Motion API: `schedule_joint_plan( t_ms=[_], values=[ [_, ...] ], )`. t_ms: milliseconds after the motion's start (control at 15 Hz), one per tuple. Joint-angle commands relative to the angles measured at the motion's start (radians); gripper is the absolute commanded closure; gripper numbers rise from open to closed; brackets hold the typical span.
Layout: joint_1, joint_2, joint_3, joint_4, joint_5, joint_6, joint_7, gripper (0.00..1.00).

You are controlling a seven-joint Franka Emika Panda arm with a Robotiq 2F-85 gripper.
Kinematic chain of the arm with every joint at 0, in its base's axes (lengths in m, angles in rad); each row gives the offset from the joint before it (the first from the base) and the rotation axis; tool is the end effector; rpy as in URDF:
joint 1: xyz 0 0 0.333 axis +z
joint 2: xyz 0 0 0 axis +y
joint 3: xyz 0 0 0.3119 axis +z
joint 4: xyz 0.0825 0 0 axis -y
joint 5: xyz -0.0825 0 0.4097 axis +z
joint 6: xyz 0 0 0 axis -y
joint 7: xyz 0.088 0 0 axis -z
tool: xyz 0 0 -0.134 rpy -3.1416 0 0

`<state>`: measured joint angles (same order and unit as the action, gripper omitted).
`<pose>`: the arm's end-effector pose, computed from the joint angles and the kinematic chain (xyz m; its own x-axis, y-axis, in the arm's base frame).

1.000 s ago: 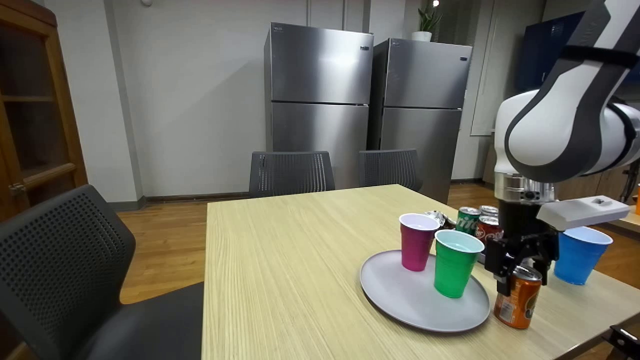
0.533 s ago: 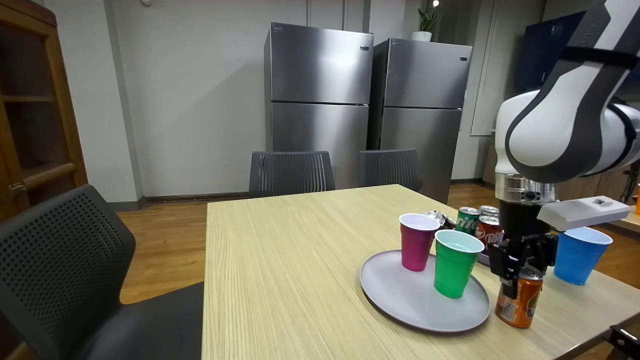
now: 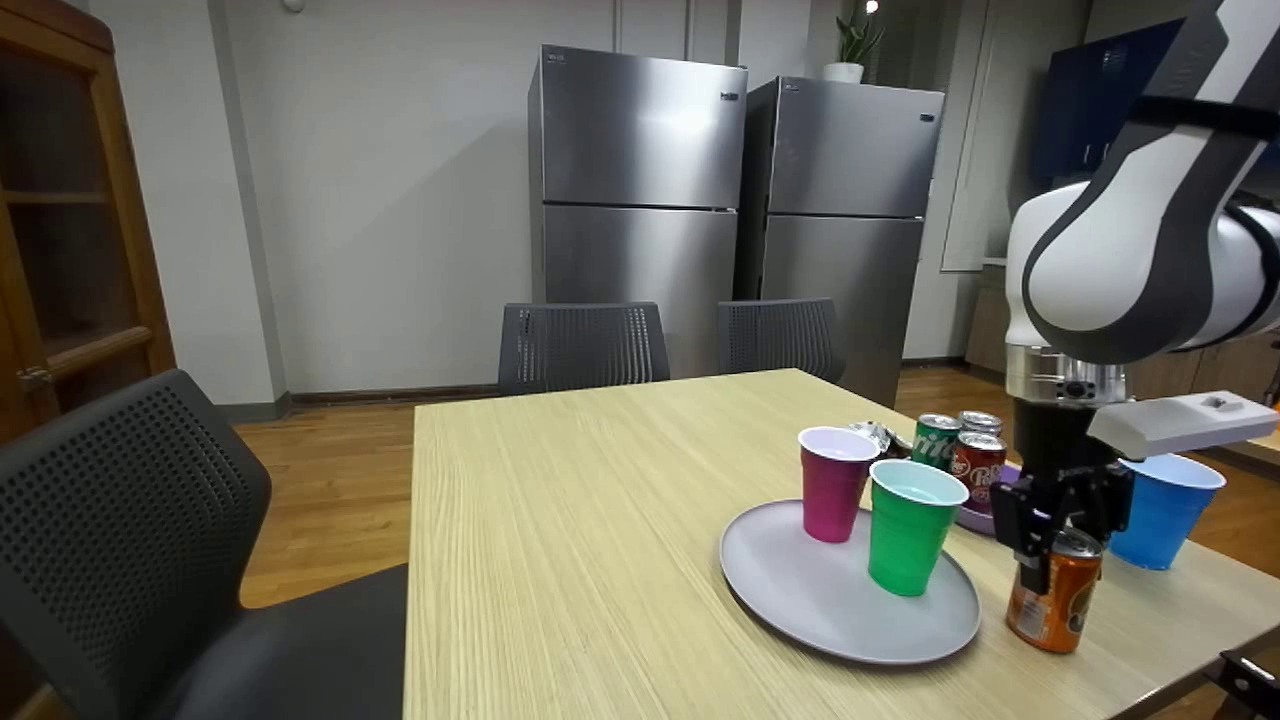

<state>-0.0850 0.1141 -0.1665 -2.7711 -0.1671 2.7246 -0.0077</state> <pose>0.3552 -0.0907 0.1122 0.9822 -0.0896 -0.1649 -0.0808 -0.9949 0.0598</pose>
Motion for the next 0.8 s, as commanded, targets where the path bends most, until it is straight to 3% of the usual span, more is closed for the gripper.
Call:
schedule_joint_plan(
  t_ms=[0, 733],
  values=[
    [-0.034, -0.053, -0.029, -0.008, -0.024, -0.029, -0.013, 0.62],
    [-0.098, -0.076, -0.075, 0.055, 0.013, -0.058, -0.02, 0.62]
  ],
)
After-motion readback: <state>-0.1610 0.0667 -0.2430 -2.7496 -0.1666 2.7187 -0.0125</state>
